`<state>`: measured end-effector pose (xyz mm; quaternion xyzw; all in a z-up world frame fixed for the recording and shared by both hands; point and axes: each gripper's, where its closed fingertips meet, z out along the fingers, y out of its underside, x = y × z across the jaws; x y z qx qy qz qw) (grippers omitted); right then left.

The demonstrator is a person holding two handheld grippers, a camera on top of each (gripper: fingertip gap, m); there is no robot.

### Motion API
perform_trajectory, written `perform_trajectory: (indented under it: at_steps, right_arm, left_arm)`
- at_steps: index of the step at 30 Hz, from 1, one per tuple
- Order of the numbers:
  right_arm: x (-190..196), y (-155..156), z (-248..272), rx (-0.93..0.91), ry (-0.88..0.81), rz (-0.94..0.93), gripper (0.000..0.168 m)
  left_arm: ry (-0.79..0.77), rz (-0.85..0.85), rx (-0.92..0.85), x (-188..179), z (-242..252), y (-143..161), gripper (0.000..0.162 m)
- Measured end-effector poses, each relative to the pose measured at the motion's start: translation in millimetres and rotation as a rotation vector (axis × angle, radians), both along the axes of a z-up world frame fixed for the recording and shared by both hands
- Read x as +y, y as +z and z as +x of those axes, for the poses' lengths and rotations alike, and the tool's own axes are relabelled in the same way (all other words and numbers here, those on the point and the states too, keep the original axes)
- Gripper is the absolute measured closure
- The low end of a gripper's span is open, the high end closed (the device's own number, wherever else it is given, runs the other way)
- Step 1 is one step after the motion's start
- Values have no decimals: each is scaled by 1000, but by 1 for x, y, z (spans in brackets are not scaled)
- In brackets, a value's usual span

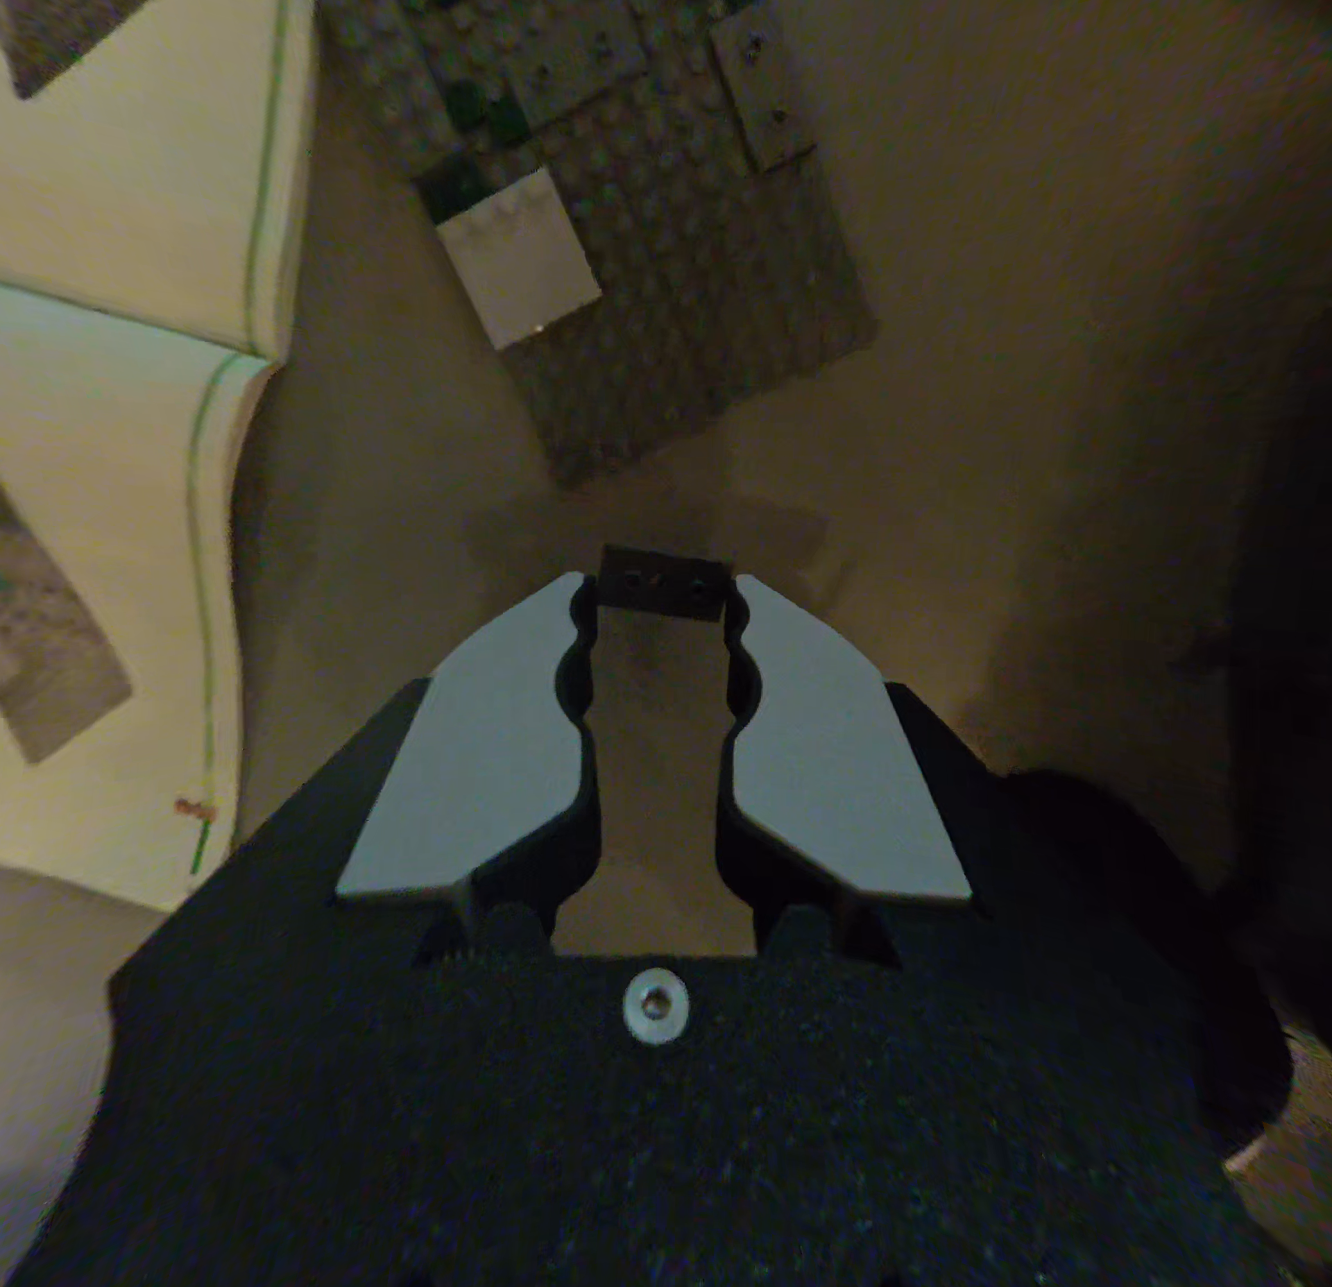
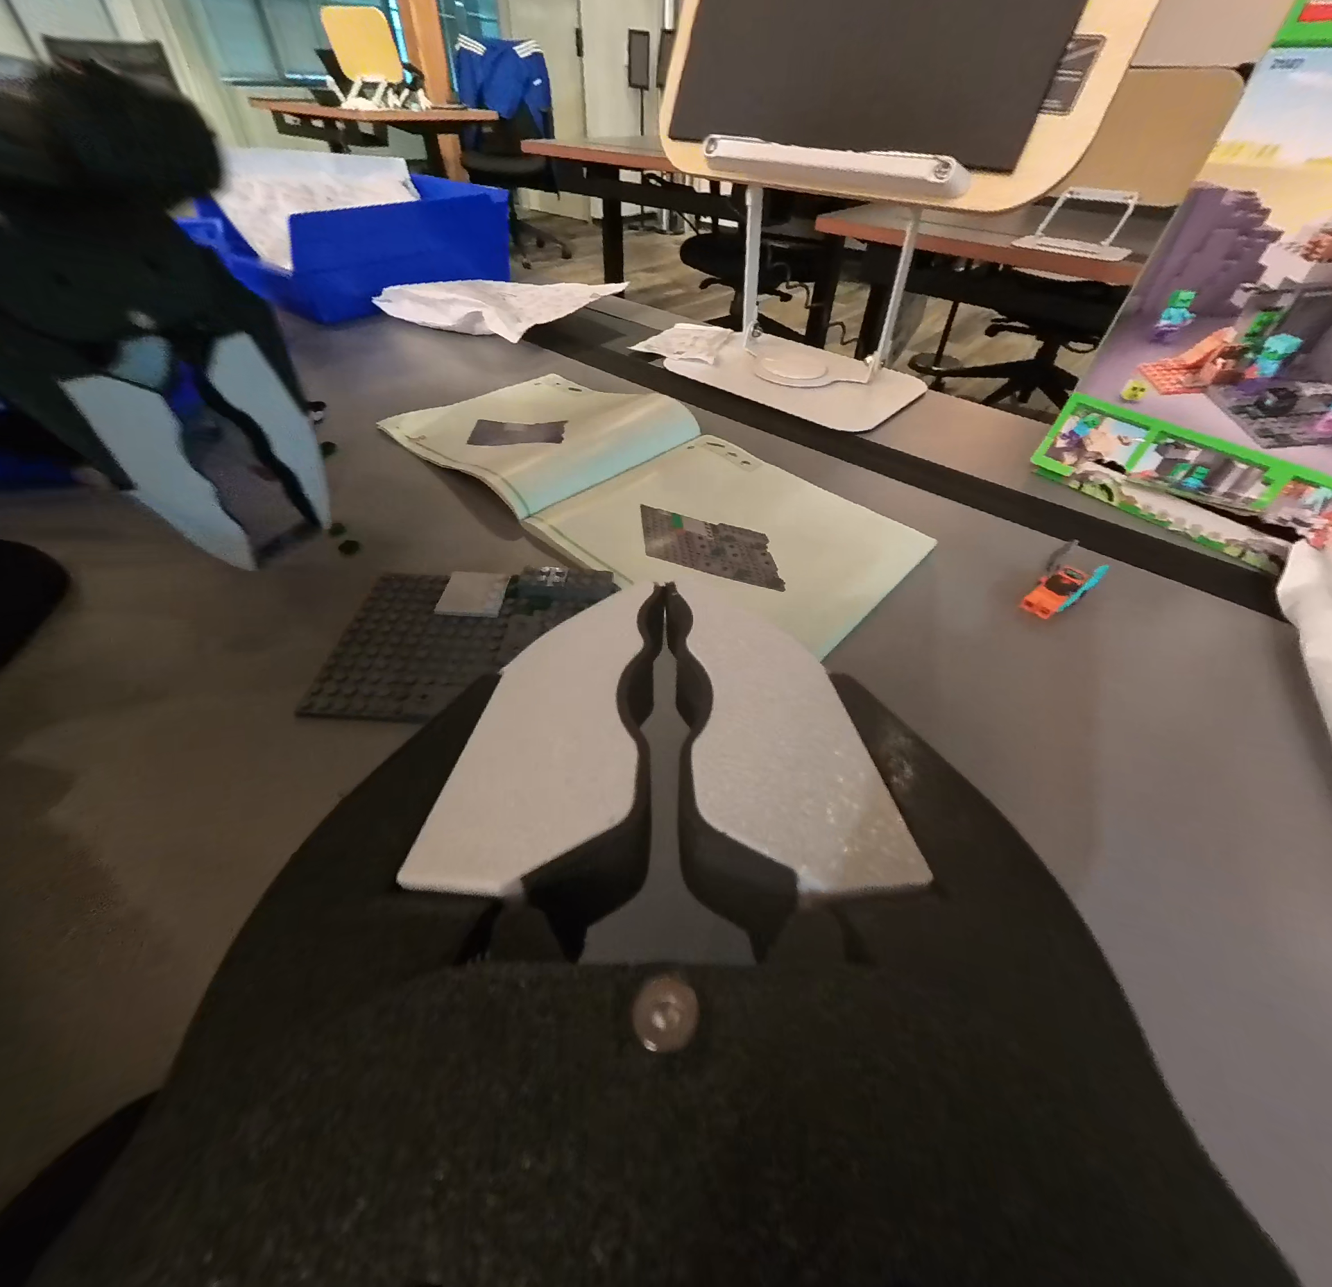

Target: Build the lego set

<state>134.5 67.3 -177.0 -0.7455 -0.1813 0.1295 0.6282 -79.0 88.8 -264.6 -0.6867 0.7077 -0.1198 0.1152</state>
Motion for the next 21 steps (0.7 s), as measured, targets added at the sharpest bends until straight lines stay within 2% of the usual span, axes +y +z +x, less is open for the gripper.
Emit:
perform_trajectory:
  at_steps: [10,17,19,21]
  right_arm:
    - [-2,-5,-12,3,55,-13,168]
    - [-2,-9,-13,7,62,-27,168]
    - [-1,-9,-12,8,61,-30,168]
    - [-1,-10,-13,7,61,-31,168]
  left_arm:
    - [56,16,70,51,11,-20,128]
    - [61,-1,83,65,11,-26,128]
    - [74,5,76,68,9,-25,116]
    - [83,25,59,70,6,-20,110]
